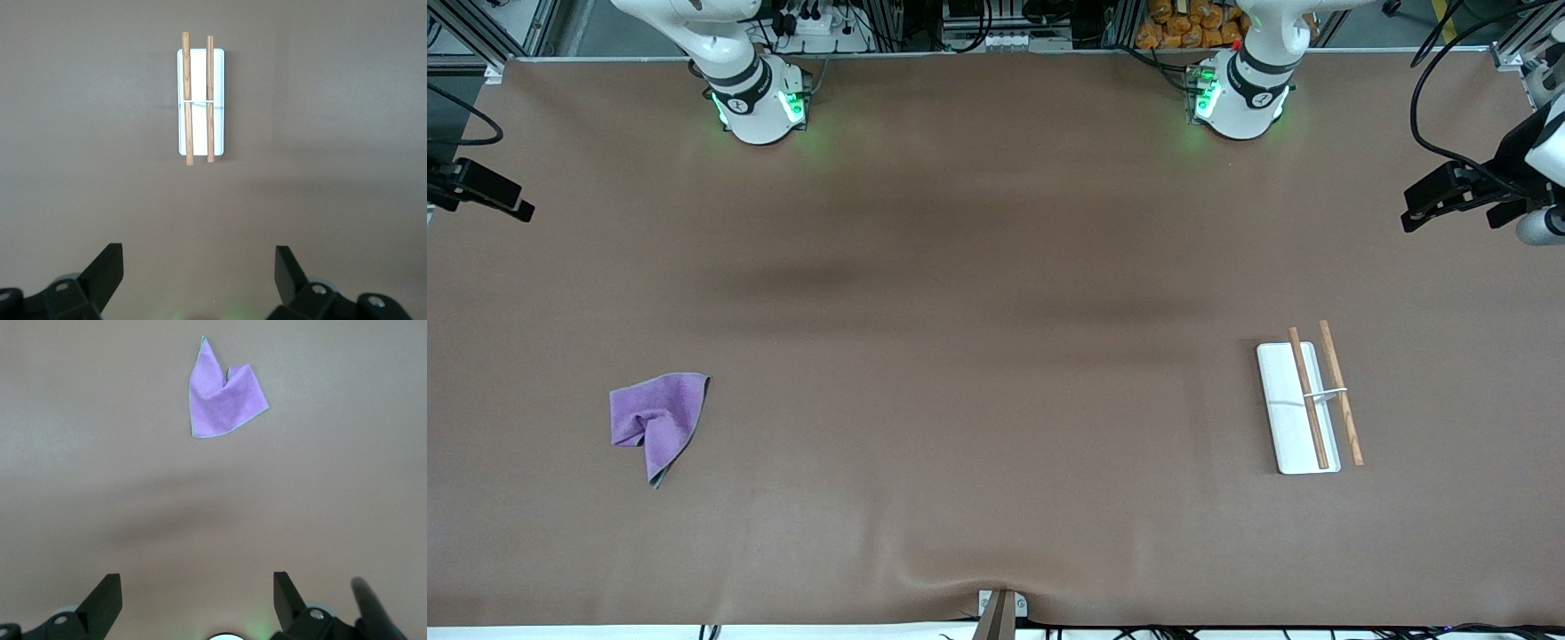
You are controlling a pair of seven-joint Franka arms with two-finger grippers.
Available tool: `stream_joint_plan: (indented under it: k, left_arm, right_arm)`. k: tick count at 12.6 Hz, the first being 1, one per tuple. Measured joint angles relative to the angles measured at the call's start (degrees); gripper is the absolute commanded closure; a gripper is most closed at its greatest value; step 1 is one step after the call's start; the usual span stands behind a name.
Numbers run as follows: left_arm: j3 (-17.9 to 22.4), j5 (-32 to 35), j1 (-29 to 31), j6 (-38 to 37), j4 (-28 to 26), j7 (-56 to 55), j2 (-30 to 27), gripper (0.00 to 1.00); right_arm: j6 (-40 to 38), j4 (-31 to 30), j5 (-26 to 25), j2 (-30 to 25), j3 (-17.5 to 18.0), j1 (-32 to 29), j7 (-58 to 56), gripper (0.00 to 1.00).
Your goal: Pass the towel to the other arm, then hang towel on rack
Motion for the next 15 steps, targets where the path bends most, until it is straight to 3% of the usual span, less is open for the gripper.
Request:
stream_joint_plan:
  k: [15]
  left_arm:
    - [0.35, 0.0, 0.3, -0.01, 0.13, 0.05, 0.0, 0.0]
  right_arm:
    - [0.04, 0.64, 0.01, 0.74, 0.61, 0.41, -0.03, 0.0]
